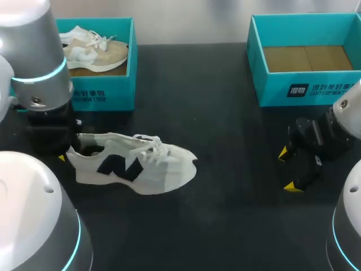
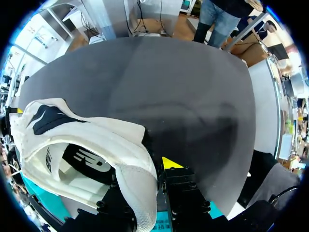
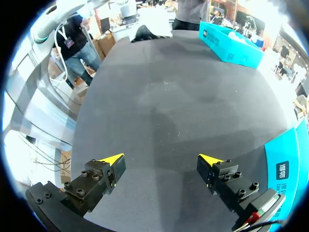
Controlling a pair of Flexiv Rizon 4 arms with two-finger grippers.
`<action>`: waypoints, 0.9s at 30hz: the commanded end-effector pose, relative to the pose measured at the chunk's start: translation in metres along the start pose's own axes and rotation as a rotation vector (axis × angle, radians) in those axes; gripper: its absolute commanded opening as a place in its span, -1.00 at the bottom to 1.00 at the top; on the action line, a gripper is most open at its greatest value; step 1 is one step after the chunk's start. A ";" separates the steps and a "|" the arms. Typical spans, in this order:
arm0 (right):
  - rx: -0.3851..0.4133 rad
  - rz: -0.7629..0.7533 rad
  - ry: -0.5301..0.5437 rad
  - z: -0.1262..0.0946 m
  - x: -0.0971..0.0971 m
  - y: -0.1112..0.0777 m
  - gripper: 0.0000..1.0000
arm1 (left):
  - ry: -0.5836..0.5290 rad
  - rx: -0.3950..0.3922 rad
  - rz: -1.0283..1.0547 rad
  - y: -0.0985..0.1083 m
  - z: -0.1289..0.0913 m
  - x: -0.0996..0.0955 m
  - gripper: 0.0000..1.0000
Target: Take the shoe out of the shoebox, open the shoe tongue, remove and reinsert the insole, then place the shoe into the shoebox
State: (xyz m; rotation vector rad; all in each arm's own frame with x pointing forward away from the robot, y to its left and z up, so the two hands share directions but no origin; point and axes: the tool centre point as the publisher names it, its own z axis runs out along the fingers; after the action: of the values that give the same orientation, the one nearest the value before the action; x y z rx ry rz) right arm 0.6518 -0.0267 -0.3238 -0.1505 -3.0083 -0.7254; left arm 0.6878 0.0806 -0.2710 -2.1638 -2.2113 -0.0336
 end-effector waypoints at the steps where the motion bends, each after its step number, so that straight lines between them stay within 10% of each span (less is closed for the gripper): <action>1: 0.003 0.001 -0.001 0.001 0.000 0.001 1.00 | 0.002 0.005 0.000 0.003 -0.001 -0.001 -1.00; 9: 0.003 0.001 -0.001 0.001 0.000 0.001 1.00 | 0.002 0.005 0.000 0.003 -0.001 -0.001 -1.00; 27: 0.003 0.001 -0.001 0.001 0.000 0.001 1.00 | 0.053 0.006 -0.098 0.009 0.063 -0.099 -1.00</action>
State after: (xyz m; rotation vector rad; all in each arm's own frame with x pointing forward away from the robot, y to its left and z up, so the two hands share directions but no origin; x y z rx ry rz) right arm 0.6518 -0.0266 -0.3238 -0.1504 -3.0083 -0.7255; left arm 0.6902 0.0136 -0.3234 -2.0509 -2.3075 -0.0571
